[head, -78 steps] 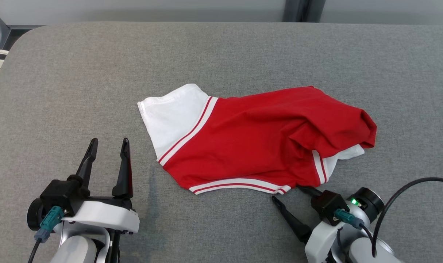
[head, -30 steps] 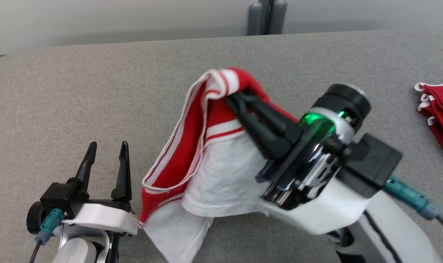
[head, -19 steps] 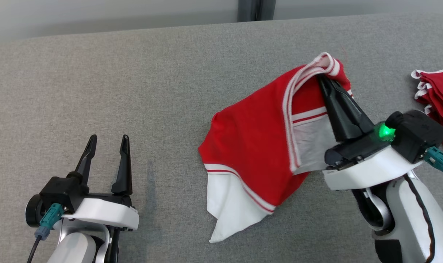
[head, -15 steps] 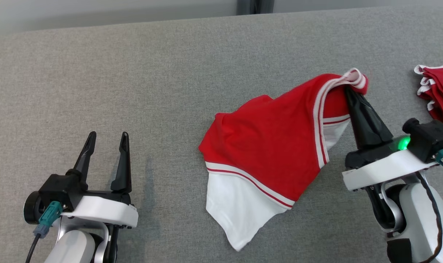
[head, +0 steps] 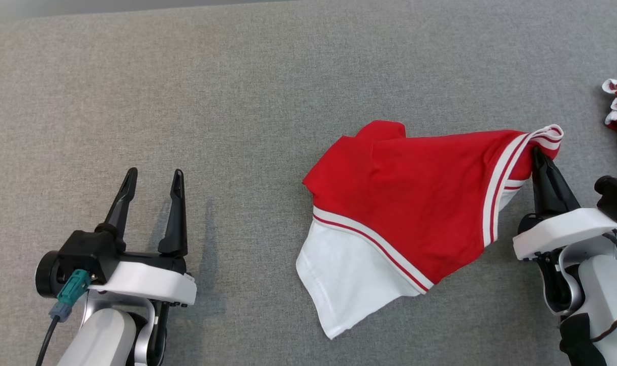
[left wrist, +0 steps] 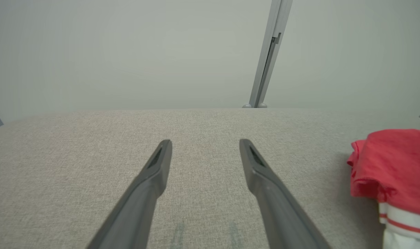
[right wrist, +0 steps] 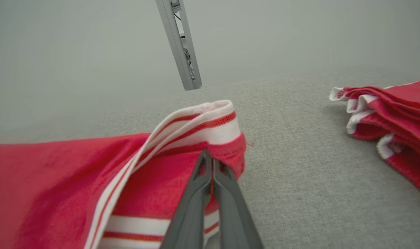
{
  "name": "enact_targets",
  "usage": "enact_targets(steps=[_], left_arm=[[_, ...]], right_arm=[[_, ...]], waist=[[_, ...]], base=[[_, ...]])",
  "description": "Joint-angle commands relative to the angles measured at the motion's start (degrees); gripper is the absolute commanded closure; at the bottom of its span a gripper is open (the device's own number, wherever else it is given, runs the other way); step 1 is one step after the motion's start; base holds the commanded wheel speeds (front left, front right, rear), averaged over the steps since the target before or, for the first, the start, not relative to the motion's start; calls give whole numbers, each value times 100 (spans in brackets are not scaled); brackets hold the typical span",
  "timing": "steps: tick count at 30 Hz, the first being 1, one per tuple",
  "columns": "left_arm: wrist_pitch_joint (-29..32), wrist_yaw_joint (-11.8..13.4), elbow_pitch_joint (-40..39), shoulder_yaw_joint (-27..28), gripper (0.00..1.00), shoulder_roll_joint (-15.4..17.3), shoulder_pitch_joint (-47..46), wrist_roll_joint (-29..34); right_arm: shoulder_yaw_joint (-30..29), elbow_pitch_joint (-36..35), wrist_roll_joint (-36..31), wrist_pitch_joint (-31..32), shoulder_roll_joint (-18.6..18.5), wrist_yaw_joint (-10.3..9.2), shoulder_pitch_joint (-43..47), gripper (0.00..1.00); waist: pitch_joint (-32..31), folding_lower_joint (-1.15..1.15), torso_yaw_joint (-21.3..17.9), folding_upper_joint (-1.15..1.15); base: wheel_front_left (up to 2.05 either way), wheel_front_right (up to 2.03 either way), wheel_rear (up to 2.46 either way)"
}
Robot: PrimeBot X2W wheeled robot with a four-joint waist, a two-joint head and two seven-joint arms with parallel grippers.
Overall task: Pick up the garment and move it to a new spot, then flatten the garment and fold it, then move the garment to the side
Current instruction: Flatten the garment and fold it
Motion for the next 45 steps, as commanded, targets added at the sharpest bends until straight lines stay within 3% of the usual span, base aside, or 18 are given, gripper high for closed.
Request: enact_targets(steps=[1, 10, 20, 30, 40, 45], left_arm=[[-34, -12, 16, 8, 0, 3, -71, 37], [-76, -3, 110, 34, 0, -11, 145, -34], [-83, 101, 71, 114, 0, 64, 497, -100], [-20, 238, -79, 135, 0, 157, 930, -160], [53, 305, -252, 107, 0, 229, 992, -151], [56, 310, -287, 90, 0, 211, 894, -151]], right_arm=[[24, 64, 26, -67, -74, 1, -22, 0], [192, -300, -152, -106, -252, 1, 617, 0], [-77, -2014, -714, -26, -19, 1, 1547, 0], [-192, -3337, -1116, 658, 214, 1, 2432, 0], [-285, -3714, -1179, 898, 320, 1, 2641, 0], [249, -3677, -1191, 1031, 189, 1, 2399, 0]], waist=[[-31, 0, 11, 0], [-363, 0, 12, 0], [-867, 0, -31, 0], [-1281, 0, 28, 0], [-1256, 0, 112, 0], [-1139, 0, 180, 0]], base=[[0, 0, 0], [0, 0, 0], [0, 0, 0], [0, 0, 0], [0, 0, 0], [0, 0, 0]])
